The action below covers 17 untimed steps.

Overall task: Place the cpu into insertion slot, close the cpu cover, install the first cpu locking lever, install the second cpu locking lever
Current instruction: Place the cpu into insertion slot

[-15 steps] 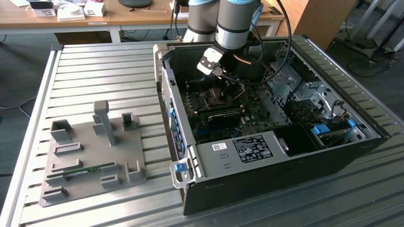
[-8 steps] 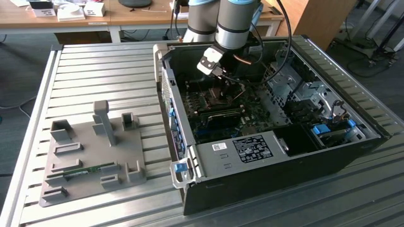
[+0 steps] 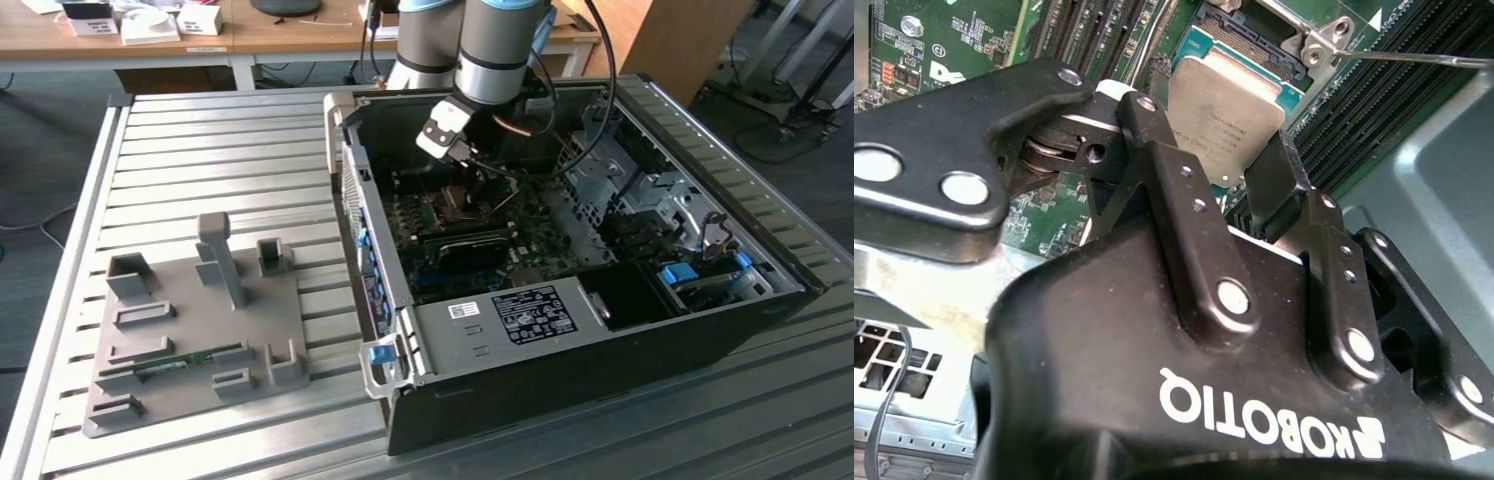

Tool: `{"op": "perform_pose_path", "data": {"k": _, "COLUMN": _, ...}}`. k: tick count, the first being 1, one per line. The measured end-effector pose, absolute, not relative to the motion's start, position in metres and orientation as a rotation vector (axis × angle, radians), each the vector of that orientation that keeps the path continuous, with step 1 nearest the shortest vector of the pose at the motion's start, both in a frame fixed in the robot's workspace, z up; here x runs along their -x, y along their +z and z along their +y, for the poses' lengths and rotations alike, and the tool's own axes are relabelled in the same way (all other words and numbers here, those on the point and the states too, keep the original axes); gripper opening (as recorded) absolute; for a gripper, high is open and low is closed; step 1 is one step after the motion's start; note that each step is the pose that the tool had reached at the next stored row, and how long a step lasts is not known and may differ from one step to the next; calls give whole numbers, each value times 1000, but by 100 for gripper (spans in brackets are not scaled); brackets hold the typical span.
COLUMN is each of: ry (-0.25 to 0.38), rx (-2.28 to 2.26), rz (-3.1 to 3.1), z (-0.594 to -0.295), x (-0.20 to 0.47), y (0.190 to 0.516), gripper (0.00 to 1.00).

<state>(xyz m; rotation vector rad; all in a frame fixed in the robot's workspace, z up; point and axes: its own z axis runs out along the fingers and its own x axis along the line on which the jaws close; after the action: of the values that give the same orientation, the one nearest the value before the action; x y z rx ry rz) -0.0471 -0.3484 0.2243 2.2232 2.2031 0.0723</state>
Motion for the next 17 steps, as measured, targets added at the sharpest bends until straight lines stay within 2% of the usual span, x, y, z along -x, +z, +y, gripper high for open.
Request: {"op": "perform_pose_path", "data": {"k": 17, "ry": 72, "rx": -2223, "rz": 2203, "z": -348, "x": 47, "y": 223, "gripper": 54}}
